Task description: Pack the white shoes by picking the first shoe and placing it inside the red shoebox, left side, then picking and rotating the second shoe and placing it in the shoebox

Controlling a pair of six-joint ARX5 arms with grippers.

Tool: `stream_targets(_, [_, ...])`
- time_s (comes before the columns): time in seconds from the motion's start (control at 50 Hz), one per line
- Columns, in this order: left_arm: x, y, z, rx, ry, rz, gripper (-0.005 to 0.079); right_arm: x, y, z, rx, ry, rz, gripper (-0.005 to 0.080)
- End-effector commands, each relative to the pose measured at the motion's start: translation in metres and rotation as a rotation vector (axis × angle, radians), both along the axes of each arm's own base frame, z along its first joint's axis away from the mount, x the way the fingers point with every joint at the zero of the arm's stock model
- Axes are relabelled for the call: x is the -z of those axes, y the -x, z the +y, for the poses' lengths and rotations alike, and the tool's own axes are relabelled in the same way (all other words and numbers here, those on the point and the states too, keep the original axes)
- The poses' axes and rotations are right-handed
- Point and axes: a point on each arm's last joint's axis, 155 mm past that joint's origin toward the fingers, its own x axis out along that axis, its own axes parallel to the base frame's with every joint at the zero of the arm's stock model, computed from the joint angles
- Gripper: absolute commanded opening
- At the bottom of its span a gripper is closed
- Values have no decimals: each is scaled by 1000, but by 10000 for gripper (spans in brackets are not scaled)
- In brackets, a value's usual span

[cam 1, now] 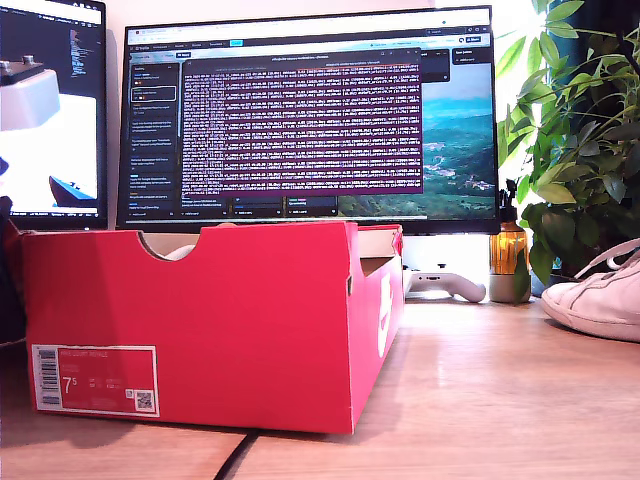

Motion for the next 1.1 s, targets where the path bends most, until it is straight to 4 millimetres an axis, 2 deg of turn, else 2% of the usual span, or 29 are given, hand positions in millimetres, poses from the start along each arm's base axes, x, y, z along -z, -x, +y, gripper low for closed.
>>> stream_targets(0.0, [-2, -1, -3, 4, 13, 1, -19, 13, 2, -3, 9, 4, 53, 633])
stream_targets(0.24, [-2, -1, -3, 4, 12, 1, -19, 33, -1, -3, 10, 4, 116, 633])
stream_targets(0.36, [-2, -1, -3, 4, 12, 1, -19, 46, 3, -4, 19, -1, 138, 632])
stream_targets(0.56, [-2, -1, -3, 4, 13, 1, -19, 80, 24, -7, 67, -31, 183, 623])
stream_targets(0.76, [-2, -1, -3, 4, 13, 1, -19, 106, 19, -5, 73, -61, 134, 612])
stream_targets(0.8, [-2, -1, -3, 4, 12, 1, -19, 109, 17, -5, 72, -63, 122, 582])
stream_targets(0.86, [-2, -1, -3, 4, 12, 1, -19, 114, 17, -4, 75, -66, 114, 493])
stream_targets(0.96, [-2, -1, -3, 4, 13, 0, -19, 117, 19, -3, 94, -79, 114, 228])
stream_targets(1.08, [-2, -1, -3, 4, 12, 1, -19, 117, 22, -3, 99, -87, 121, -21])
